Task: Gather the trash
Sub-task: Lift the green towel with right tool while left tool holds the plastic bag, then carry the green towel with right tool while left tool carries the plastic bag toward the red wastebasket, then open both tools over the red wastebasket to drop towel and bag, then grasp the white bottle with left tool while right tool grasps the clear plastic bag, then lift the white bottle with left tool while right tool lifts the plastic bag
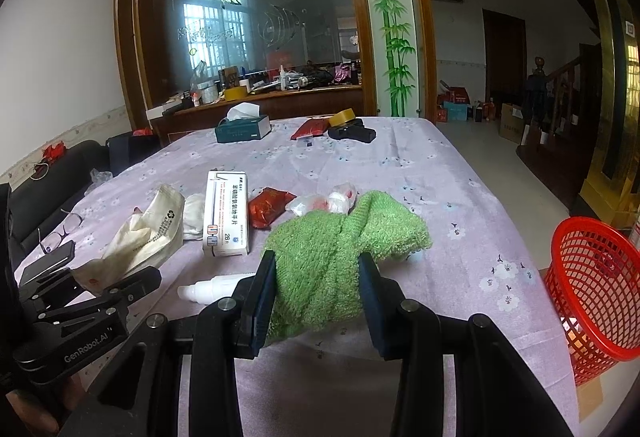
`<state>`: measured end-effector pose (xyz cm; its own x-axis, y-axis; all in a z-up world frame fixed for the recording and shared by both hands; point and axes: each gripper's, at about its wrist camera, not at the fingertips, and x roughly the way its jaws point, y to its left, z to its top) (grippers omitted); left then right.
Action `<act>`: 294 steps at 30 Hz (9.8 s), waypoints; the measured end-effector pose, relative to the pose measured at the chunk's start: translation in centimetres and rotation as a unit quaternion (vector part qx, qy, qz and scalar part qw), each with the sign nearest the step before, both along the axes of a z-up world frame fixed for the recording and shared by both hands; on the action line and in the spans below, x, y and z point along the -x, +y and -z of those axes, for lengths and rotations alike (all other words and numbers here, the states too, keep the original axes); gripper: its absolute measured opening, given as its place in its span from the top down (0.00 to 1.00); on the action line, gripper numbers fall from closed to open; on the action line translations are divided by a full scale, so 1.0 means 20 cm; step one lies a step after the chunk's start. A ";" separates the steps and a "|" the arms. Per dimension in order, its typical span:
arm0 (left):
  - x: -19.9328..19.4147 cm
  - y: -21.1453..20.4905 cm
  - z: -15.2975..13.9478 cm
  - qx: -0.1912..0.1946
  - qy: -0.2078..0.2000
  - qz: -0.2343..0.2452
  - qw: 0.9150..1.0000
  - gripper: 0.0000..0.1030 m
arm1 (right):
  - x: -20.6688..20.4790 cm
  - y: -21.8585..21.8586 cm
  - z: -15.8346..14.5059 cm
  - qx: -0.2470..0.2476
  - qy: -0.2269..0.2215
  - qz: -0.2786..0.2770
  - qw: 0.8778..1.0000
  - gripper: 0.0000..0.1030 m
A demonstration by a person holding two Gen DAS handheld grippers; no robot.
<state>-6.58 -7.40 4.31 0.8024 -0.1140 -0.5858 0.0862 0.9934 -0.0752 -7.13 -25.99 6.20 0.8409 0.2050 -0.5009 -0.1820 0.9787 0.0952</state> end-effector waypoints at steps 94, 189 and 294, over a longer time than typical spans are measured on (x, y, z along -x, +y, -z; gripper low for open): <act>0.10 -0.01 -0.08 0.020 -0.002 0.016 1.000 0.56 | 0.03 -0.10 -0.01 -0.015 0.077 -0.008 0.997 0.42; 0.00 -0.84 -0.26 0.019 0.030 0.190 0.981 0.31 | 0.16 -1.31 -0.21 -0.109 0.061 0.160 0.979 0.19; -0.16 -0.04 0.06 0.054 0.085 0.068 0.993 0.72 | -0.82 0.20 0.16 0.004 0.106 0.007 0.994 0.59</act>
